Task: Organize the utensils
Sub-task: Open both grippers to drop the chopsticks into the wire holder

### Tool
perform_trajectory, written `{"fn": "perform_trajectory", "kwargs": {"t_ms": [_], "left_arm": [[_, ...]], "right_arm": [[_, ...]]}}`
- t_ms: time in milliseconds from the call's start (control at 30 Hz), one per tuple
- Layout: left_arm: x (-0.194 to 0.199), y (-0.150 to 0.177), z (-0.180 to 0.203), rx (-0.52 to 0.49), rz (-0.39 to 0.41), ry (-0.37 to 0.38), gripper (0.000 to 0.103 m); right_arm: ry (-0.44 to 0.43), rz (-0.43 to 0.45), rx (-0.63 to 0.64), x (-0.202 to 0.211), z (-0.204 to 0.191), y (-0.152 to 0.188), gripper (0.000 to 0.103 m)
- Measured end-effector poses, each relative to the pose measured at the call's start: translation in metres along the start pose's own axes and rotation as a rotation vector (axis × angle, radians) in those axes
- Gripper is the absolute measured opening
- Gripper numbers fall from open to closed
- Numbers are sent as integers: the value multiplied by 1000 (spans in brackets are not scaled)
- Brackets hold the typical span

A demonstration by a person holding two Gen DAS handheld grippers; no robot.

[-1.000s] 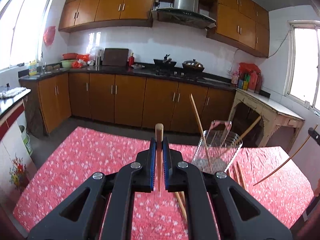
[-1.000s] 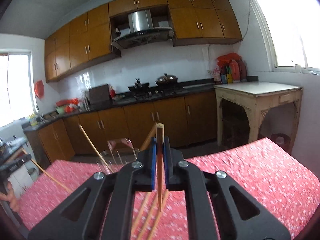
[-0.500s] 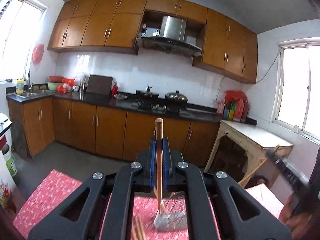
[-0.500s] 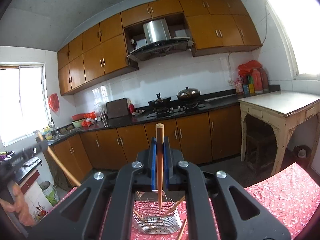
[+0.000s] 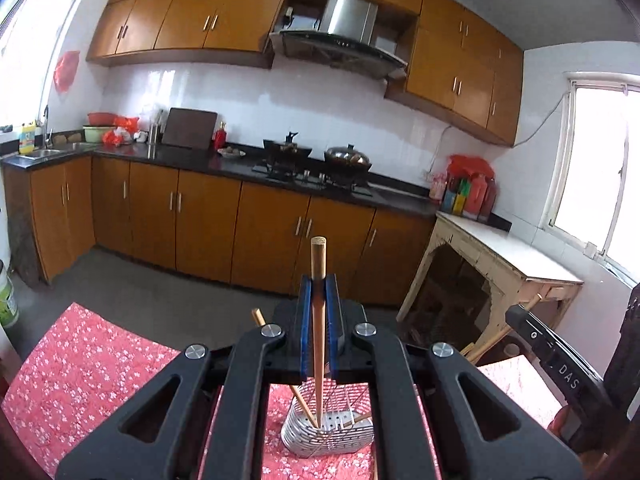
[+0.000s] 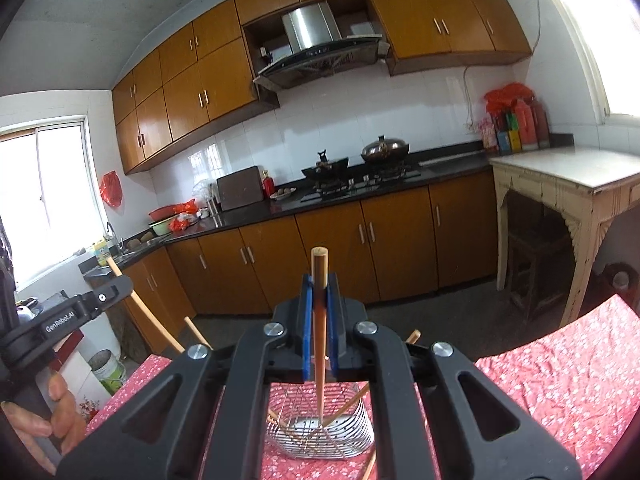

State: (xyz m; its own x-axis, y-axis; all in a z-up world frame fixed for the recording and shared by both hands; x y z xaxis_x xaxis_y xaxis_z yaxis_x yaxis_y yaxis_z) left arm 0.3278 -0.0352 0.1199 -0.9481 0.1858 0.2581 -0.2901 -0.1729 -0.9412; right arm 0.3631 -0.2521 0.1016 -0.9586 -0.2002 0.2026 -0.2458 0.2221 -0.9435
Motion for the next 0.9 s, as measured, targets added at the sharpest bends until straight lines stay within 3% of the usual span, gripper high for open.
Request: {"fn": "perform_trajectory", "kwargs": {"t_ms": [600,700,767,833,900], "left_arm": [[-33,34,-11,-18,-131,-29,7],[-33,36,-15,-16,-142,-37,7],[-29,33,-18,-11,-140,-38,8],[-24,29,-21,-7,-134,-45,8],[-18,26,-24,2,-128,-50,15]], "right_arm": [[11,-127,-84,-39,17,40,9],[41,-118,-79,-37,22,40,13],[64,-100,-79,-30,28,37,25],[84,-79,-84,-23,33,31,29],[98,-59,-87,-12,37,26,31]]}}
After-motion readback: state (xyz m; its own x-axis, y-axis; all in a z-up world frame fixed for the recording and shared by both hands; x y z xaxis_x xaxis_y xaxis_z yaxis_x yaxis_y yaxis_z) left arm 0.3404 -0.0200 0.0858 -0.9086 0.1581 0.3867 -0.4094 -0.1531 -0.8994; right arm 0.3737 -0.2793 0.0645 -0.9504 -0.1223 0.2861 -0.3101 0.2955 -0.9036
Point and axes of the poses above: each gripper's, at about its wrist camera, not at the fingertips, and x roughly against the way its jaws point, z to its right, y to its underside, the point moved 6 cm from there along -x, roughly the way its jaws point, and after that the axes turned 3 degrees about z, right-handed, at the moved point
